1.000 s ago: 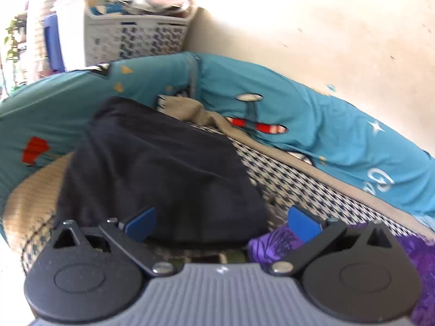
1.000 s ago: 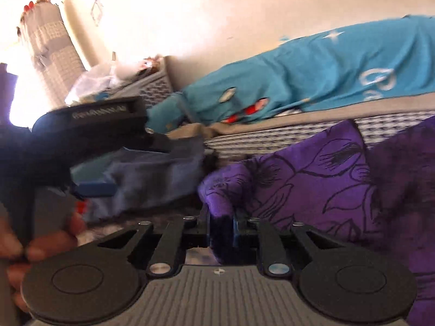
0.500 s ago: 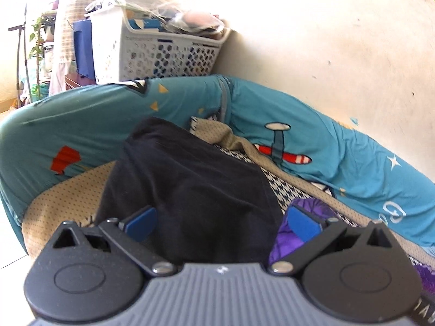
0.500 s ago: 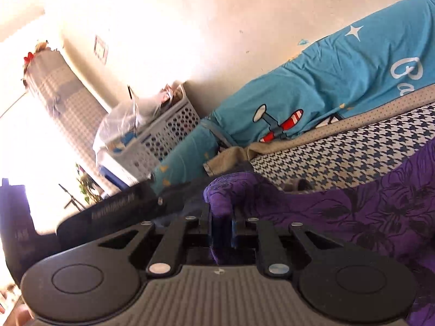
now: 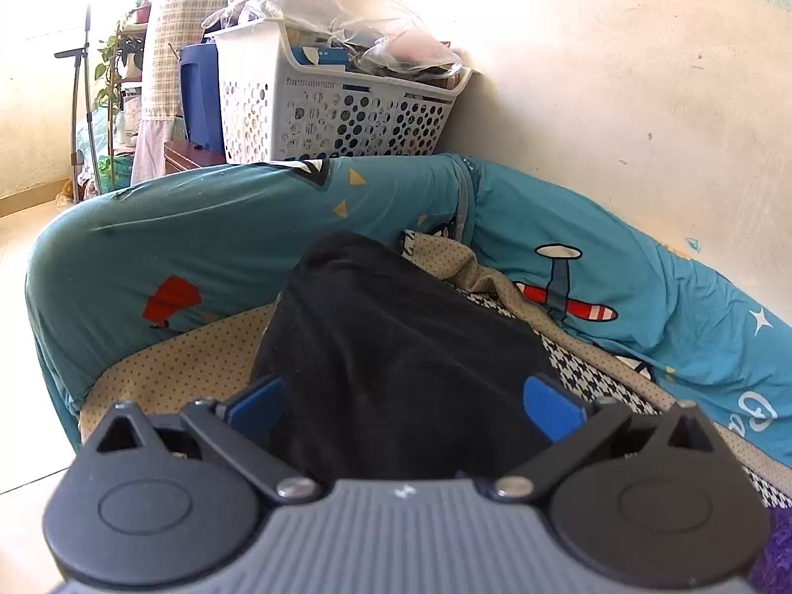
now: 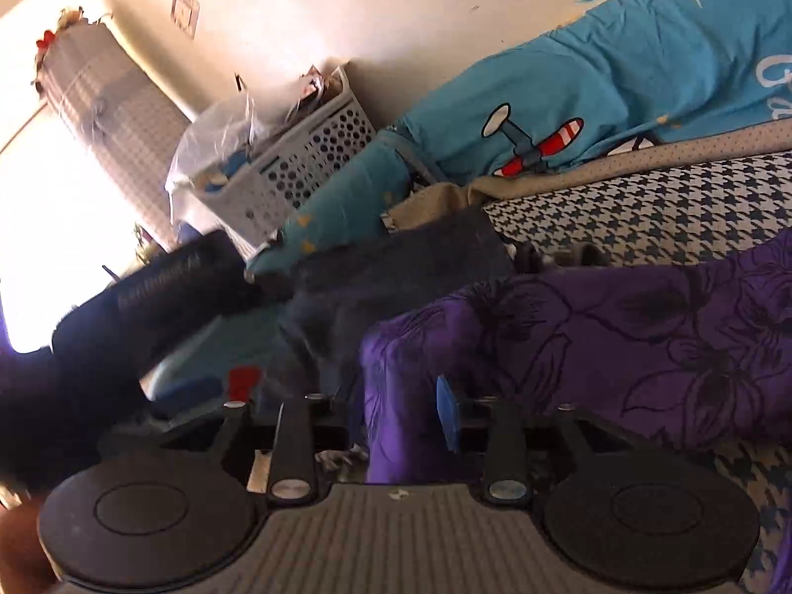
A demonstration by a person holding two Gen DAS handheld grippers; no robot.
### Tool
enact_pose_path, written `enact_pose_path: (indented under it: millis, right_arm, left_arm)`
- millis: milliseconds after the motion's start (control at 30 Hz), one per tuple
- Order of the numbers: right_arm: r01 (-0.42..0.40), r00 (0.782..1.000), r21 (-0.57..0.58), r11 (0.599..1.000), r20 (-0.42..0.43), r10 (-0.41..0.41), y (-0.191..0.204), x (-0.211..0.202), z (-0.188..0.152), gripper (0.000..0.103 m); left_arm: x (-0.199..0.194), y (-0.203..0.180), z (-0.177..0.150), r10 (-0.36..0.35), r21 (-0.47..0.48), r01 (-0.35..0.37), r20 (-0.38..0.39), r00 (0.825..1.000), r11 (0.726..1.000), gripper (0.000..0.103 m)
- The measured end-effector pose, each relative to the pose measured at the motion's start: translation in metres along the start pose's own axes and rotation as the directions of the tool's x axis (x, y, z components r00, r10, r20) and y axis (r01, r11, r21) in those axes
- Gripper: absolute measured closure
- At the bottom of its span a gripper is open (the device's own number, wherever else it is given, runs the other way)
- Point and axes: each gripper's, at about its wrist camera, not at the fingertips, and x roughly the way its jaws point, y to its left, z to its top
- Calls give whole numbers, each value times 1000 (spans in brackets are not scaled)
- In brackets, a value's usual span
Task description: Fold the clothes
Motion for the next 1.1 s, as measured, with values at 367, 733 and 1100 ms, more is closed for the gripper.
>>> enact_pose_path:
  millis: [367, 733, 1100]
  right_arm:
    - [74, 997, -51, 996, -30, -76, -15, -18, -21, 69]
    - [-11, 998, -301, 954, -64, -8, 39, 1, -30, 69]
    - [272, 958, -346, 898, 14, -286, 39, 38, -30, 70]
  left_arm:
    - [0, 1, -1, 1, -29, -1, -8, 1000, 1000, 0]
    - [5, 18, 5, 68, -44, -68, -5, 998, 997, 0]
    - [13, 26, 0, 56, -54, -58, -46, 997, 997, 0]
